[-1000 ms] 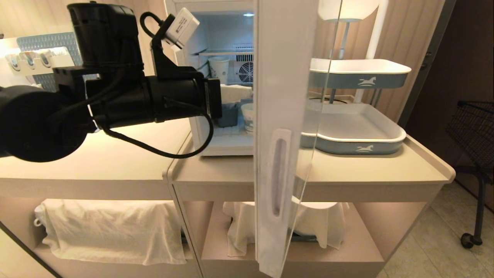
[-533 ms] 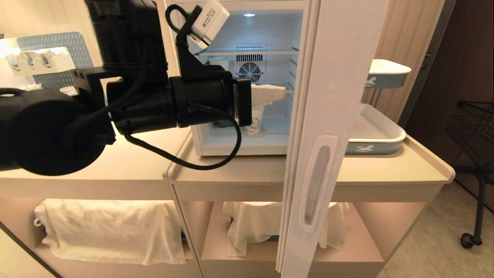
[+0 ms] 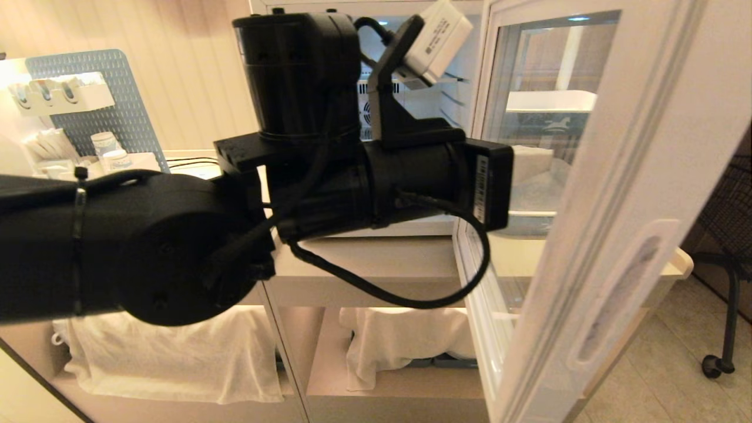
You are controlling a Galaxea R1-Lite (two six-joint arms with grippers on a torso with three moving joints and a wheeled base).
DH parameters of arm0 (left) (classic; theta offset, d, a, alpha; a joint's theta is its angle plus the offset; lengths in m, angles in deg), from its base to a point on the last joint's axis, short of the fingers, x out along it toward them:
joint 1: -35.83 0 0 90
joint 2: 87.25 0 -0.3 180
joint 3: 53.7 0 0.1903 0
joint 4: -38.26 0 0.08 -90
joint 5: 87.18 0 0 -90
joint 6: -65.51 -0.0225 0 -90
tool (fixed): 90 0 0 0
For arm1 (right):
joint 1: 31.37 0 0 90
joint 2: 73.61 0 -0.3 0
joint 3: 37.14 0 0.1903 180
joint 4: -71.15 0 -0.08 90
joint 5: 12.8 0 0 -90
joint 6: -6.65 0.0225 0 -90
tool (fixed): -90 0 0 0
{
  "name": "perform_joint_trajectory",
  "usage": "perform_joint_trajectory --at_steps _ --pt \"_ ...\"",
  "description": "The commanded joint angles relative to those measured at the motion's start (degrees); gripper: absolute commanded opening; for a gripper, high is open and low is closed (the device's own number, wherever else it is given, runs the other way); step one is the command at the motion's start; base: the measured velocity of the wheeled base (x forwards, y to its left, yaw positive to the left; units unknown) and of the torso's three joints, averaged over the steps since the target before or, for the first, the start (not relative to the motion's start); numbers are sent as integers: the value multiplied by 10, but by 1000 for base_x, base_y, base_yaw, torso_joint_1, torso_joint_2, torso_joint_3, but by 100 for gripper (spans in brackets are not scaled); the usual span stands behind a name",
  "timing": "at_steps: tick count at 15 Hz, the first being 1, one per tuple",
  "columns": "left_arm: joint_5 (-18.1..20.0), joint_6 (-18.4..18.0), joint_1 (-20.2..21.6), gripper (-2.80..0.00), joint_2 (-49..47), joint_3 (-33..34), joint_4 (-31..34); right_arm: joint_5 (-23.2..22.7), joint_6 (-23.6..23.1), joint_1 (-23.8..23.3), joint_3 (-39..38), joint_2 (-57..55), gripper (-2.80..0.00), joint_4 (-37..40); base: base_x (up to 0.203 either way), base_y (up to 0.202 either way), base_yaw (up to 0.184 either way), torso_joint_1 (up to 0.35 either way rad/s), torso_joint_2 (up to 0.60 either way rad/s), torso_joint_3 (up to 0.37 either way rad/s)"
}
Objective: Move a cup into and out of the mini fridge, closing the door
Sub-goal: Open the freezer door
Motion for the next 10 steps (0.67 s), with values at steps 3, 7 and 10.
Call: perform_joint_trajectory --at_steps 3,7,10 --pt "-28 4 4 -280 -17 5 0 0 0 0 0 0 -280 0 0 0 0 0 0 0" --pt "-30 -17 109 -280 21 34 13 0 0 0 0 0 -280 -1 0 0 0 0 0 0" --pt "-33 -92 197 -280 68 82 81 0 0 0 0 0 -280 0 0 0 0 0 0 0"
